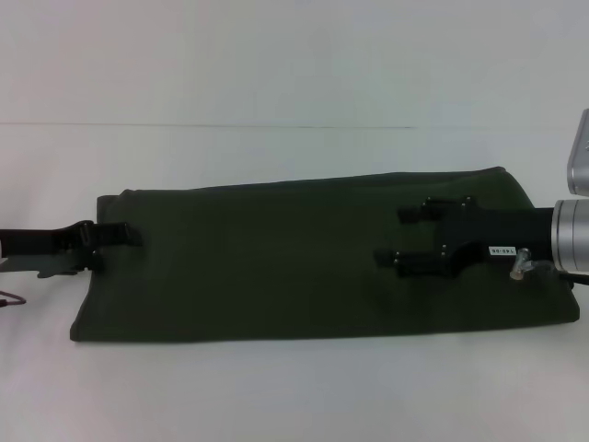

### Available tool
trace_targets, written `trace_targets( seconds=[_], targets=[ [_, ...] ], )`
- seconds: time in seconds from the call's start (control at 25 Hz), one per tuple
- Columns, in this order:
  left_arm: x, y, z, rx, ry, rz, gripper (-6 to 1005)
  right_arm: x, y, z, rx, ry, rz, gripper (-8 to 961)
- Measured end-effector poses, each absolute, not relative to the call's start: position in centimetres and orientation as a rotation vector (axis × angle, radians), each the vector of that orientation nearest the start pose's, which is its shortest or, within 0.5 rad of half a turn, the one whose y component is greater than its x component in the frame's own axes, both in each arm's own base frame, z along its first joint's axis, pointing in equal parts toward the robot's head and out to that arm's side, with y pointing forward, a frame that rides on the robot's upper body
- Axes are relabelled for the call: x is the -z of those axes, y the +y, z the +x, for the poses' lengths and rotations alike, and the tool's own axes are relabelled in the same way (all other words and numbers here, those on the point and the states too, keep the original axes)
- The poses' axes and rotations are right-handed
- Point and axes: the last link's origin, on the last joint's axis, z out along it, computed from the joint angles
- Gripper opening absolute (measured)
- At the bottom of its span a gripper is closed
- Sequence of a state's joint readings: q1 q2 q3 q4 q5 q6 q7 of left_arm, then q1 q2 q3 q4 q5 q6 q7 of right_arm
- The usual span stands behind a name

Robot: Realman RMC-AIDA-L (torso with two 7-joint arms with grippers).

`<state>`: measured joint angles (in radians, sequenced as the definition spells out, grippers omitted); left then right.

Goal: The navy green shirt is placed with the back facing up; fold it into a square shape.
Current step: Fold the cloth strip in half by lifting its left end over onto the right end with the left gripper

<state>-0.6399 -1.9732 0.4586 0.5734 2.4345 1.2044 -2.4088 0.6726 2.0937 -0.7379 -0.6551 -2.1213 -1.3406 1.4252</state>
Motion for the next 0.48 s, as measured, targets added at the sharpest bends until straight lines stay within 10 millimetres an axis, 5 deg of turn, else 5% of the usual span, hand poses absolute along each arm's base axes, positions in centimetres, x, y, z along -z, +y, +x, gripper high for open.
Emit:
trace_targets(
  seconds=[0.48],
  targets=[
    [-5.23, 37.45, -34.01, 0.434, -1.852, -1.861, 865, 1.79, 38.07, 23.64, -0.434, 0.525, -2.713, 866]
  ],
)
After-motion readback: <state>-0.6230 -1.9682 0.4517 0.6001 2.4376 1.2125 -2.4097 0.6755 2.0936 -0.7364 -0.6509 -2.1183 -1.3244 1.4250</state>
